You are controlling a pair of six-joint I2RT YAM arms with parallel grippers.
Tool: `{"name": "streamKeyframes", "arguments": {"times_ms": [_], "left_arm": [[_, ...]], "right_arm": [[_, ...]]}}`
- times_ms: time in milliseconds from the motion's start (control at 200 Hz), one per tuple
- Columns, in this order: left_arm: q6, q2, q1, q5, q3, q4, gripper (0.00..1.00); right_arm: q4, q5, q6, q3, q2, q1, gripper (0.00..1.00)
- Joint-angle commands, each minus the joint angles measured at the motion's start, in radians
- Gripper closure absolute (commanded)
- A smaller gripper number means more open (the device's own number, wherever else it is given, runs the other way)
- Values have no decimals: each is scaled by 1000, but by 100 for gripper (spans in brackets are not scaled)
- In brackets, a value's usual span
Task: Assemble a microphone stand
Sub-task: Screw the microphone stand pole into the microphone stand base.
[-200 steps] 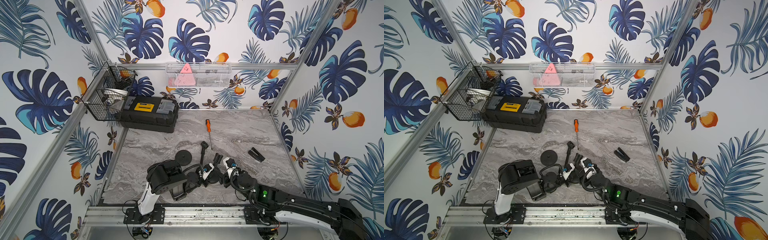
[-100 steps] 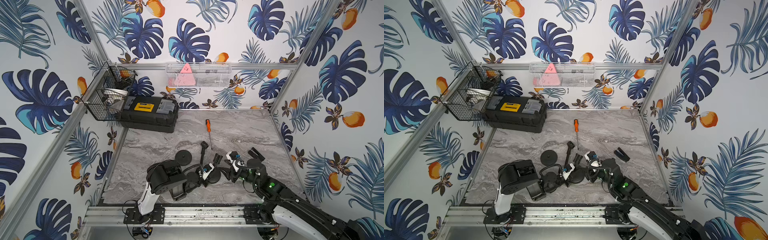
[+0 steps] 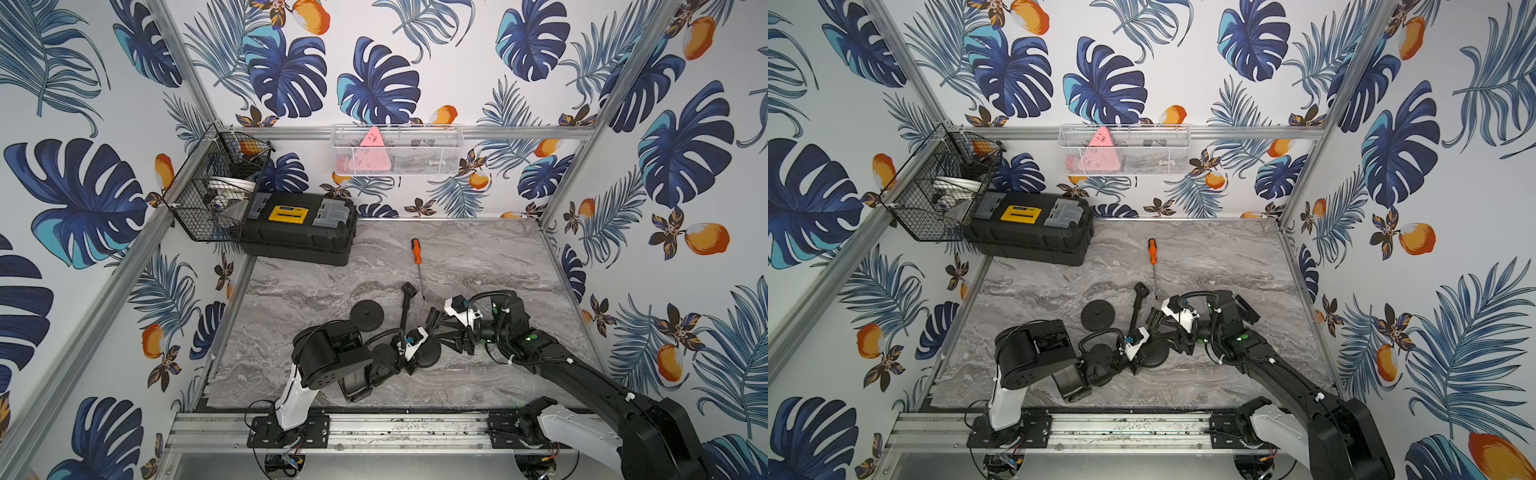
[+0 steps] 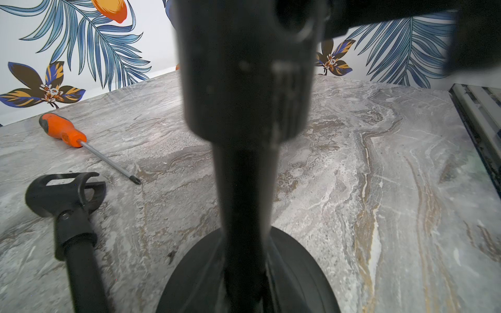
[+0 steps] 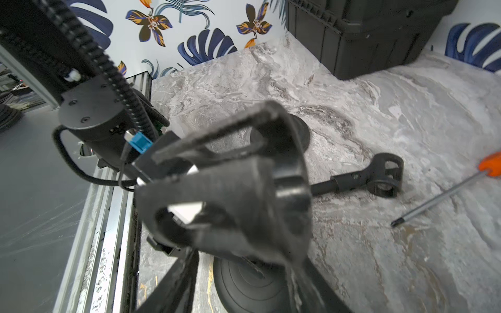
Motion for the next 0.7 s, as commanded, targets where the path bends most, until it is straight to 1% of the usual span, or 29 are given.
{"name": "streamKeyframes", "arguments": {"times_ms": [0,245,480,696], "left_arm": [[1,0,2,8,-2,-4,76],[-4,4,1,15,-1,-3,76],[-5,7,2,16,3,-3,76],[-5,7,3,13,2,-4,76]], "right_arm": [[19,-70,-87,8,10,1,47],[86,-94,-86,14,55,1,53],[106,-122,-88,25,96,5,61],[133,-120,-87,23,113,10,68]]}}
